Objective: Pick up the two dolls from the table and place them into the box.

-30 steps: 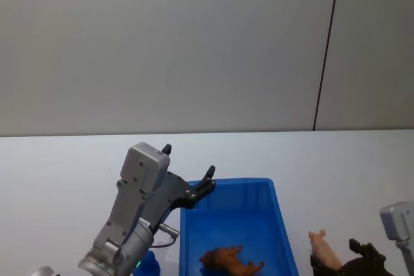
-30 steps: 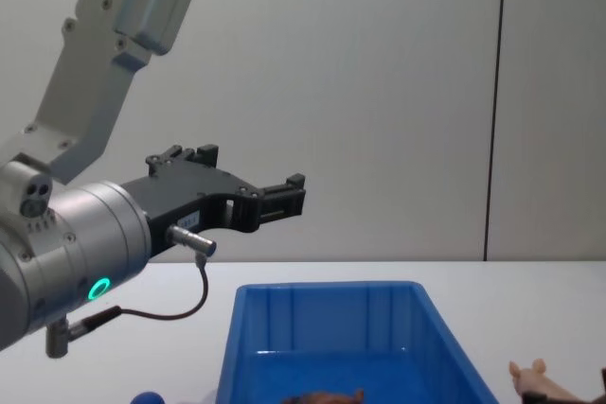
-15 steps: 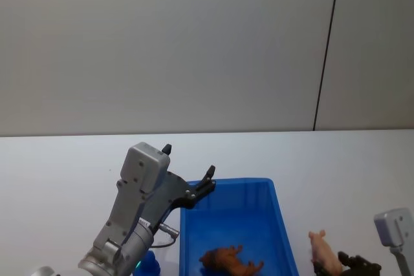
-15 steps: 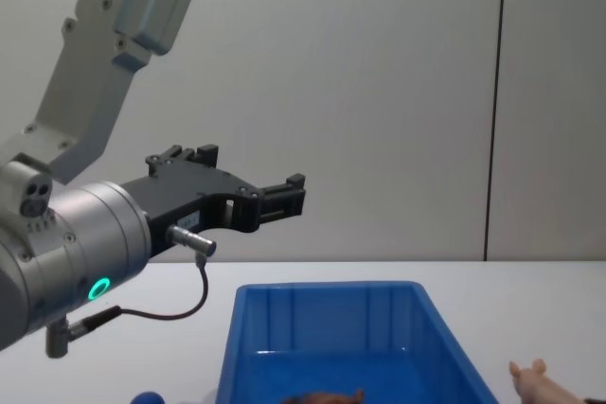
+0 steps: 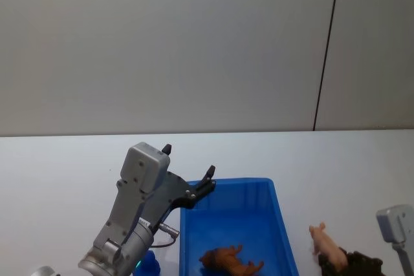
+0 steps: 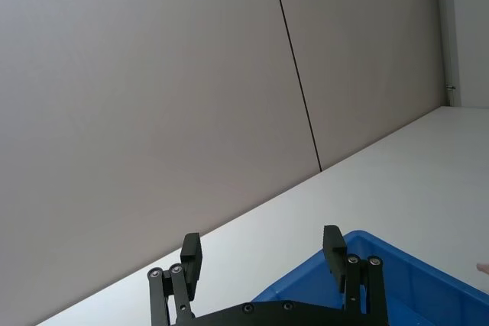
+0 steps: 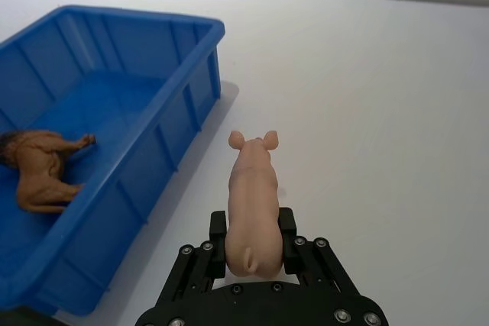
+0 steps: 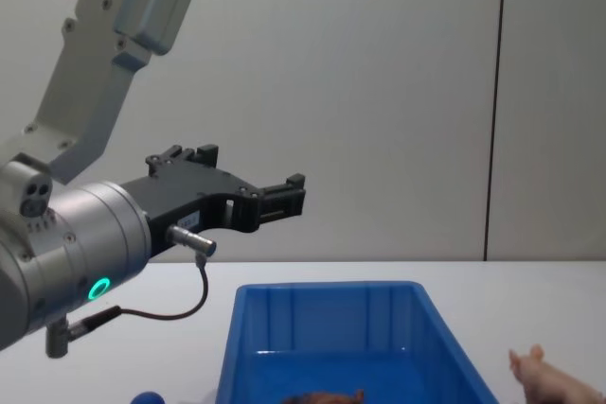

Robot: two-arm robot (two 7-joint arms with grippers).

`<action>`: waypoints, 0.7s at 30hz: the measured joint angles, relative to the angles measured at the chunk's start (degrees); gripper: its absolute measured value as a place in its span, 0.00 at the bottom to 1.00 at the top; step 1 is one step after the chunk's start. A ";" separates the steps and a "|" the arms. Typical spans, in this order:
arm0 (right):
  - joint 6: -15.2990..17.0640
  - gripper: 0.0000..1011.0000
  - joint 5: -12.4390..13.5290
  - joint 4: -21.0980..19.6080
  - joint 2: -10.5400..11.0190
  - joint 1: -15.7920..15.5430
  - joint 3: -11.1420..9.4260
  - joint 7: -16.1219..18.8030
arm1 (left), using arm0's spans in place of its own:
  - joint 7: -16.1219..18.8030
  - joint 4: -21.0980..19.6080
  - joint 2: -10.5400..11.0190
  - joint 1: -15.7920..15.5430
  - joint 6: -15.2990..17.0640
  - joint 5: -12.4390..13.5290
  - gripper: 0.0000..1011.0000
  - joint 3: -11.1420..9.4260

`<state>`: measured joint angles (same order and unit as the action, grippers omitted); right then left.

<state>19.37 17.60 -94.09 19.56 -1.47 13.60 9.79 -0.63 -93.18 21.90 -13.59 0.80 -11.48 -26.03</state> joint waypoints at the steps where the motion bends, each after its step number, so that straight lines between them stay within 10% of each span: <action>1: -0.18 0.37 -0.08 -0.07 0.01 0.01 -0.02 -0.08 | 0.00 0.00 0.00 0.00 0.00 0.00 0.99 0.00; 21: -3.09 0.37 -4.15 -4.72 -1.65 4.20 0.36 2.34 | 0.00 0.00 0.00 0.00 0.00 0.00 0.99 0.00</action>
<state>16.28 13.45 -98.82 17.90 2.72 13.96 12.13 -0.63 -93.17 21.89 -13.59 0.80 -11.48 -26.02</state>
